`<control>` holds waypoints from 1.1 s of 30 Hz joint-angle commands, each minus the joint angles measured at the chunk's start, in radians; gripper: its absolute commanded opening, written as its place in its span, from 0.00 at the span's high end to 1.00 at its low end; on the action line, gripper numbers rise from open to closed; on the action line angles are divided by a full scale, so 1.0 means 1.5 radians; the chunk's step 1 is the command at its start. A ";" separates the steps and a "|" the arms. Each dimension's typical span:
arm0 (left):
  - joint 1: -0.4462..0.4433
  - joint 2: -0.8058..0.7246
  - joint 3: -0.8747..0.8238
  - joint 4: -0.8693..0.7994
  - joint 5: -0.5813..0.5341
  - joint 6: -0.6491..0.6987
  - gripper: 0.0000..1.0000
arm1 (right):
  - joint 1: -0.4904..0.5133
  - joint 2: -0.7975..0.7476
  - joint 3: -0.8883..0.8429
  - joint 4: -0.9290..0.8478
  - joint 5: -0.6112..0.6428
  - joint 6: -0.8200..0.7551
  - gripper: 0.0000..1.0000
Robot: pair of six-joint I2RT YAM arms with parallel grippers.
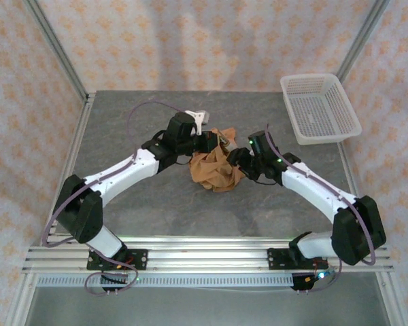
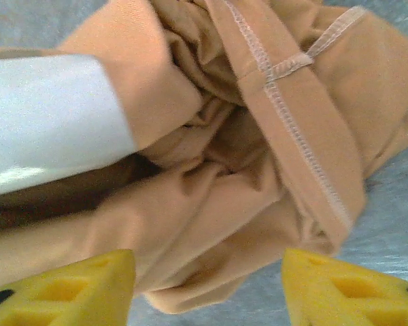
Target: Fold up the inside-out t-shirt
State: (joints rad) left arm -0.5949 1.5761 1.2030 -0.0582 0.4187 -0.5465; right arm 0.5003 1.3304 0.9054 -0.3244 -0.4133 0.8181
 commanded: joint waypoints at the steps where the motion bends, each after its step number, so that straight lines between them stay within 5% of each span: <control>1: 0.006 0.009 0.027 -0.014 0.000 -0.026 1.00 | 0.007 -0.017 -0.012 0.106 -0.005 0.059 0.33; 5: 0.006 0.013 0.033 -0.021 0.000 -0.039 1.00 | 0.007 0.025 0.010 0.127 -0.008 0.075 0.33; 8: 0.010 0.013 0.046 -0.040 -0.002 -0.043 1.00 | 0.015 0.069 0.008 0.167 -0.019 0.109 0.42; 11: 0.020 0.013 0.065 -0.045 -0.006 -0.057 1.00 | 0.033 0.111 -0.001 0.214 -0.021 0.142 0.65; 14: 0.042 0.026 0.116 -0.065 -0.011 -0.088 1.00 | 0.041 0.144 -0.006 0.236 -0.021 0.152 1.00; 24: 0.129 0.070 0.361 -0.142 -0.005 -0.195 1.00 | 0.099 0.132 -0.135 0.142 0.107 0.066 1.00; 32: 0.129 0.036 0.226 -0.037 0.069 -0.244 1.00 | 0.112 0.118 -0.078 0.057 0.136 0.007 1.00; 33: 0.129 0.032 0.217 -0.039 0.078 -0.238 1.00 | 0.111 0.104 -0.059 0.028 0.143 -0.009 0.94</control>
State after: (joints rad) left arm -0.4171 1.6840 1.5578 -0.2829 0.4946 -0.8722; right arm 0.6586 1.5188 0.7597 -0.0589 -0.2615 0.9066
